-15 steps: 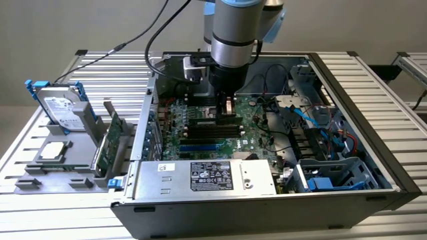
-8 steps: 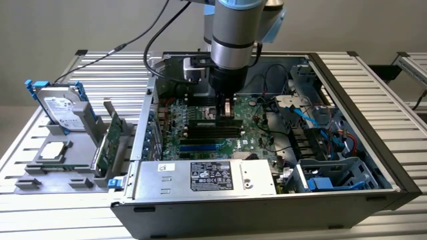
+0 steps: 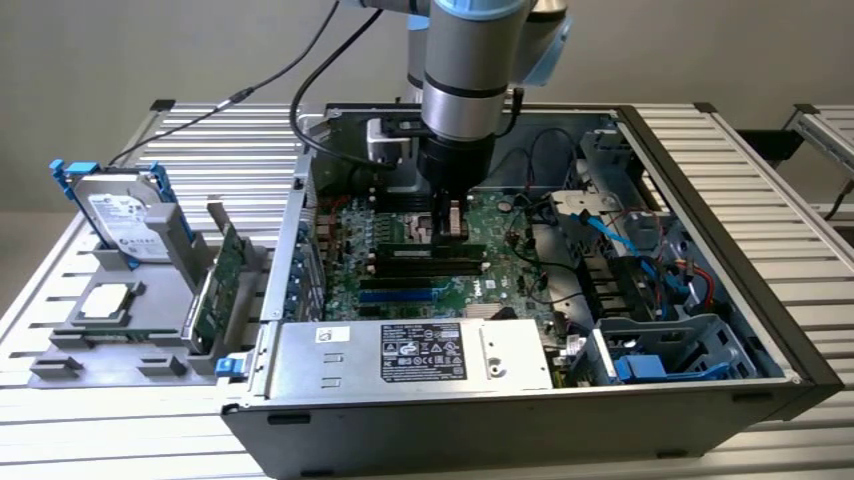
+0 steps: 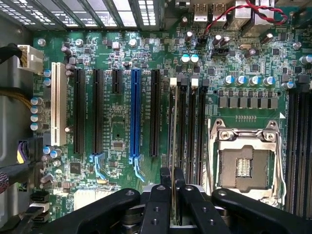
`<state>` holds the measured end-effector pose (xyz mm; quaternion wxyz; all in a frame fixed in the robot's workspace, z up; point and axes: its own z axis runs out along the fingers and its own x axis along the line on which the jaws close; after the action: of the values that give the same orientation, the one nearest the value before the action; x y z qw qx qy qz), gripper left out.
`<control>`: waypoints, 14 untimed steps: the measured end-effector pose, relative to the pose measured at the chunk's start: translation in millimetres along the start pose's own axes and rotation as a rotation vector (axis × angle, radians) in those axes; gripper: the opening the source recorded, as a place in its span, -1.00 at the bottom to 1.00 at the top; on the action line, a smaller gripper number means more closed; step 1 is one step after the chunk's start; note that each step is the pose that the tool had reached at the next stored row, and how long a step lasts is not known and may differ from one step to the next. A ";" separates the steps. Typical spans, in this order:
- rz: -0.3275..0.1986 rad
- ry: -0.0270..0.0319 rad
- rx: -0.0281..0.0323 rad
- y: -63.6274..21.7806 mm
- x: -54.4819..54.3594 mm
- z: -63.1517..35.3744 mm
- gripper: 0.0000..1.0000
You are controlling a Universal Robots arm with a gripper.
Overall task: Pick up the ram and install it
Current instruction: 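Insert the ram into the slot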
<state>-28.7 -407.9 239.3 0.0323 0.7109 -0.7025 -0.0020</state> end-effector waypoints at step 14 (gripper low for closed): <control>-0.002 0.0019 -0.0025 -0.3 -2.6 7.7 -0.73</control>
<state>-28.8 -405.6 231.5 0.0339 0.7114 -0.7019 -0.0022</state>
